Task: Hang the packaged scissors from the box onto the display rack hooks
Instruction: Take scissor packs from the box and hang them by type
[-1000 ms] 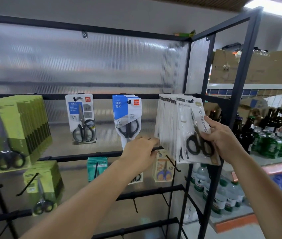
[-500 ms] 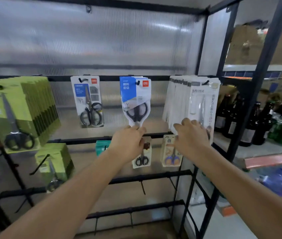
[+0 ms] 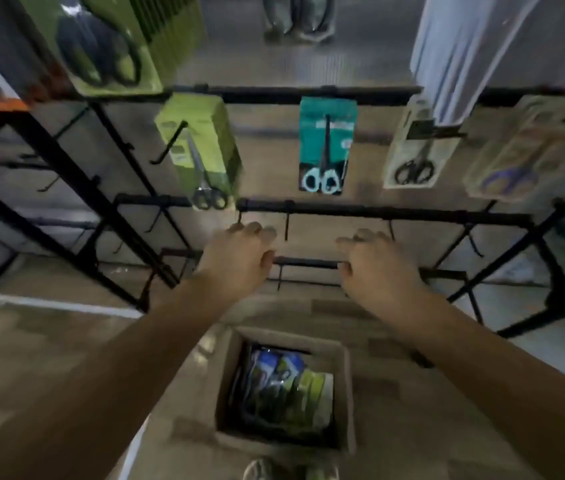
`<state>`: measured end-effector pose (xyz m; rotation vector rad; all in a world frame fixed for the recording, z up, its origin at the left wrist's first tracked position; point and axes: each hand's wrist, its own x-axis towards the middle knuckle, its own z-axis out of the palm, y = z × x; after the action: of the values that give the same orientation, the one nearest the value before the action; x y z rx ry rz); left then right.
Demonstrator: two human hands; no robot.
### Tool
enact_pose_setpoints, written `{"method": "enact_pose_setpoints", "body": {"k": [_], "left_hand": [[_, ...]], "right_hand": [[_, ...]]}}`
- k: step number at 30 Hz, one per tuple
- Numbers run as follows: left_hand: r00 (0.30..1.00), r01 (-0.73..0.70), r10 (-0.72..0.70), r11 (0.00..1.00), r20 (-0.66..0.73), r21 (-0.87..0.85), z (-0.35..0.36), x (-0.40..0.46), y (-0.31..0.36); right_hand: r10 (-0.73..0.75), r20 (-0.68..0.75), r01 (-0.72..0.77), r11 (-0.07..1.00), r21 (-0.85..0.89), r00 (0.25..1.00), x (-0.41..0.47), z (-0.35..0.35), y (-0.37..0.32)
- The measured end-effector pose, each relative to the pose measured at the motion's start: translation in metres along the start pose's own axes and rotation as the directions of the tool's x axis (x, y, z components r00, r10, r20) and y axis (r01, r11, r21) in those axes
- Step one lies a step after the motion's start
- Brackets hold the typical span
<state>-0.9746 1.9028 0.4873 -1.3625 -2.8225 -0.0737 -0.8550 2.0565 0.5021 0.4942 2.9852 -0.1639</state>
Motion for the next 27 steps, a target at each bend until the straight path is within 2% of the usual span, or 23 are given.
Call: {"method": "enact_pose_setpoints", "body": {"k": [3,6,9,12,16,19,21,23,24,27], "left_hand": [[0.974,0.163,-0.144,0.982,0.175,-0.098,0.062,-0.015,-0.04],[0.897,0.312,-0.272,0.948,0.347,-0.065,0.135,-0.029,-0.079],[0.82,0.353,-0.31,0.936,0.481,0.0,0.217,-0.049,-0.11],[0.739,0.328,-0.28,0.944,0.612,0.036,0.306,-0.075,-0.125],[0.698,0.245,-0.287,0.957,0.656,0.158,0.426,-0.107,-0.129],[0.703,0.274,-0.355,0.935,0.617,0.226,0.506,-0.128,-0.138],[0.711,0.25,-0.346,0.938,0.612,0.24,0.552,-0.138,-0.144],[0.749,0.241,-0.315,0.949,0.583,0.202,0.588,-0.145,-0.15],[0.767,0.262,-0.314,0.949,0.559,0.174,0.603,-0.147,-0.153],[0.815,0.337,-0.331,0.938,0.476,0.076,0.631,-0.149,-0.159]], "right_hand": [[0.002,0.17,-0.012,0.999,0.053,0.985,0.012,0.065,-0.018],[0.072,0.309,-0.114,0.986,0.121,0.948,0.018,0.147,-0.027],[0.117,0.46,-0.209,0.966,0.155,0.88,0.018,0.238,-0.032],[0.159,0.571,-0.273,0.955,0.118,0.805,0.015,0.335,-0.034],[0.164,0.723,-0.305,0.95,0.068,0.671,0.008,0.475,-0.035],[0.137,0.759,-0.299,0.951,0.079,0.637,0.012,0.573,-0.043],[0.125,0.758,-0.334,0.934,0.129,0.641,0.023,0.631,-0.06],[0.123,0.738,-0.451,0.853,0.264,0.664,0.04,0.682,-0.085],[0.127,0.724,-0.523,0.775,0.354,0.678,0.05,0.704,-0.1],[0.201,0.712,-0.719,0.404,0.566,0.673,0.081,0.758,-0.137]]}}
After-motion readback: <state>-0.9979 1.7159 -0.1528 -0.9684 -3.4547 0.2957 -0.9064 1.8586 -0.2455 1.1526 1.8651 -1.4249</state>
